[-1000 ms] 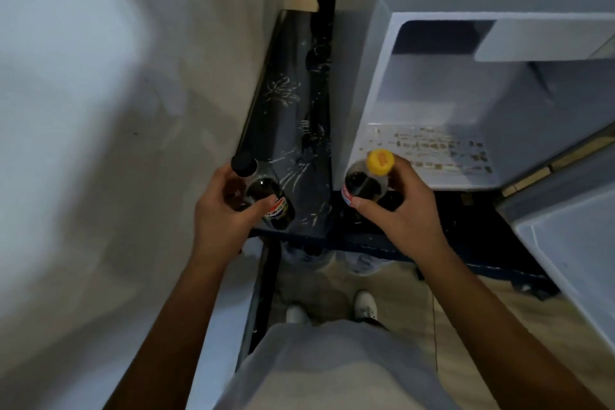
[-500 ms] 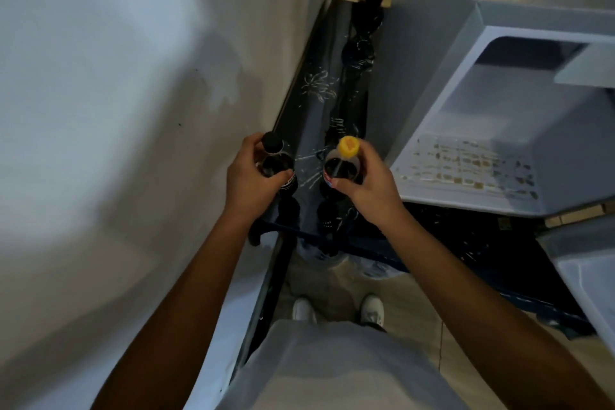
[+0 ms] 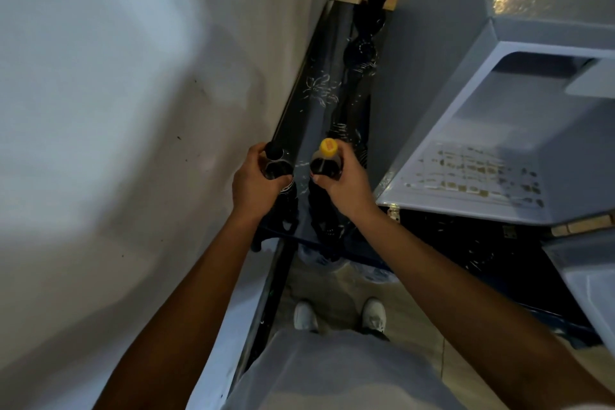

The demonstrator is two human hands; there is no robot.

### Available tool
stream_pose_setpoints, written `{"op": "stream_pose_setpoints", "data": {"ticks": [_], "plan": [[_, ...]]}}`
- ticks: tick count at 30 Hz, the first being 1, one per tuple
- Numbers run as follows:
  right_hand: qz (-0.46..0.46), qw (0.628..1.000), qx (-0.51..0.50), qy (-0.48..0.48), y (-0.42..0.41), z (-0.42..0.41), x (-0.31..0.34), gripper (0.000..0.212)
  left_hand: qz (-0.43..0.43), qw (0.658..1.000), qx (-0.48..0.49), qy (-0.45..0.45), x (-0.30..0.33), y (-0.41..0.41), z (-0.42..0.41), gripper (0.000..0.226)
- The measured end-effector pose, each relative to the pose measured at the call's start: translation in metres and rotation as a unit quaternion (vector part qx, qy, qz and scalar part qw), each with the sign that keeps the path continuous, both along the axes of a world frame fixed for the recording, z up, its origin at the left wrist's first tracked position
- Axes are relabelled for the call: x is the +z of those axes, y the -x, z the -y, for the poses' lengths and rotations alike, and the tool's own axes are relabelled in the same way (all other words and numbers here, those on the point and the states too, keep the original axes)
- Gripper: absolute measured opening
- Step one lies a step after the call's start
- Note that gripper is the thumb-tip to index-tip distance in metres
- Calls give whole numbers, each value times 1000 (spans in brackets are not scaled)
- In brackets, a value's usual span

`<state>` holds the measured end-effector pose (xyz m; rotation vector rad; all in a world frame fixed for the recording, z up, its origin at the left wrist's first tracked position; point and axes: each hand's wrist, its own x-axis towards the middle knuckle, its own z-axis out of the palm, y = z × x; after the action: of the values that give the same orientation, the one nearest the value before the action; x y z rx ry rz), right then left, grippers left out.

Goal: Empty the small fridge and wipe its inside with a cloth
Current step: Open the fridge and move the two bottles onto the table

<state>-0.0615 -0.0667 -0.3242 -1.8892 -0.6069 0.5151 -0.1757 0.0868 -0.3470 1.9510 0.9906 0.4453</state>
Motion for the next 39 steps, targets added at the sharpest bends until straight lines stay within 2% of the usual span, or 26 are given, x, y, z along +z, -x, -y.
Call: {"op": "stream_pose_setpoints", "data": {"ticks": [10, 15, 21, 24, 26, 28, 32, 36, 39], "plan": [[17, 999, -24, 29, -3, 2, -20, 65, 2, 1000, -13, 14, -13, 3, -4, 74], [13, 998, 21, 65, -10, 5, -18, 70, -1, 999, -40, 26, -14, 4, -6, 75], [-3, 994, 47, 98, -14, 14, -3, 83, -35, 995, -81, 44, -16, 19, -12, 94], [92, 980, 66, 164, -14, 28, 9, 84, -47, 998, -21, 44, -13, 36, -3, 102], [191, 963, 82, 173, -11, 42, 20, 69, -30, 999, 31, -2, -10, 52, 11, 89], [246, 952, 85, 162, -5, 57, 29, 51, -10, 997, 46, -56, -9, 66, 29, 63], [241, 947, 93, 190, 13, 83, 26, 22, -31, 995, -16, -95, -18, 83, 62, 14], [215, 940, 98, 245, 39, 114, -4, 23, -59, 990, -79, -99, -34, 91, 92, 25], [202, 922, 103, 314, 59, 135, -34, 24, -102, 981, -142, -88, -52, 99, 113, 26]]}}
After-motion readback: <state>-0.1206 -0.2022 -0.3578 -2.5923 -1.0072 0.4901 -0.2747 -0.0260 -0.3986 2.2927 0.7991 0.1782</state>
